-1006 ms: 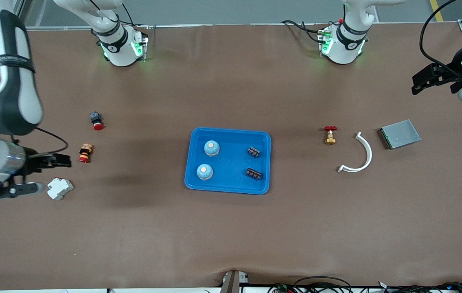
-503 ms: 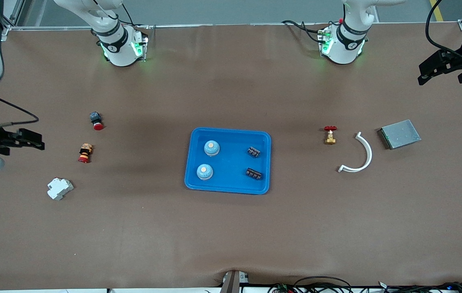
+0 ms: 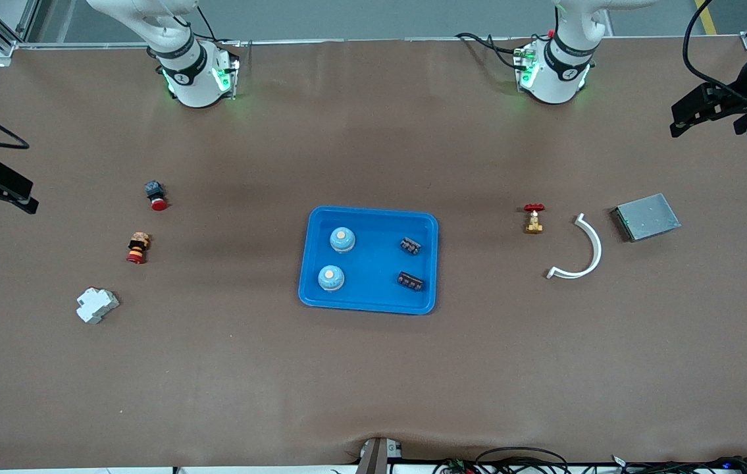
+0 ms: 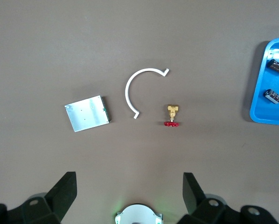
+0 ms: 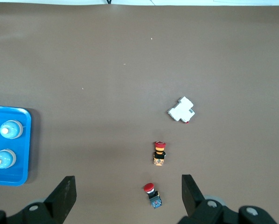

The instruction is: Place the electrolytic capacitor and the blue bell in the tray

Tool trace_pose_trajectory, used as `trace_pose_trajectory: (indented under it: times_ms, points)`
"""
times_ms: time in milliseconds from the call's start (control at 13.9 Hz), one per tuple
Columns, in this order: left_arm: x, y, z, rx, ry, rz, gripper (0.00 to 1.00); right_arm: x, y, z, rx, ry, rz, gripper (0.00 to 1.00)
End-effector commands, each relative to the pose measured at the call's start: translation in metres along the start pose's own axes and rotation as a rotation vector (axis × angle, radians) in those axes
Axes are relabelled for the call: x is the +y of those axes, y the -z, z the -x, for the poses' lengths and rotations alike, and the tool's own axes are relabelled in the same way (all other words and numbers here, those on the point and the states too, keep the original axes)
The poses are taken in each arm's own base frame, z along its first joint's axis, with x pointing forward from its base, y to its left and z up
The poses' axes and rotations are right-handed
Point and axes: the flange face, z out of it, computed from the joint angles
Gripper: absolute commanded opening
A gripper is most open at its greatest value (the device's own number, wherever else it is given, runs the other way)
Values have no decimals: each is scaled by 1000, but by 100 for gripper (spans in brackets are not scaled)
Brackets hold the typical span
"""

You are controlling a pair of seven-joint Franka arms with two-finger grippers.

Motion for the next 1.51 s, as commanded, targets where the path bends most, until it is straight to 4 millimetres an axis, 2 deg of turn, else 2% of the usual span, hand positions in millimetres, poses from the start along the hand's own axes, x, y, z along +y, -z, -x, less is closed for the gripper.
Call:
trace_pose_trajectory:
  times_ms: [0, 144, 431, 862, 1438]
  points:
    - [-1, 1, 6, 7, 1, 16, 100, -4, 4, 2, 15, -2, 1, 100]
    - [-3, 3, 9, 2, 7, 15, 100, -6, 14, -1, 75, -2, -3, 100]
    - [-3, 4, 10, 3, 13, 15, 100, -6, 44, 17, 117, -15, -1, 100]
    - [-1, -2, 7, -6, 1, 1, 100, 5, 38, 17, 109, -43, 3, 100]
    - [1, 24, 32, 20, -14, 9, 100, 17, 41, 17, 121, -66, -3, 100]
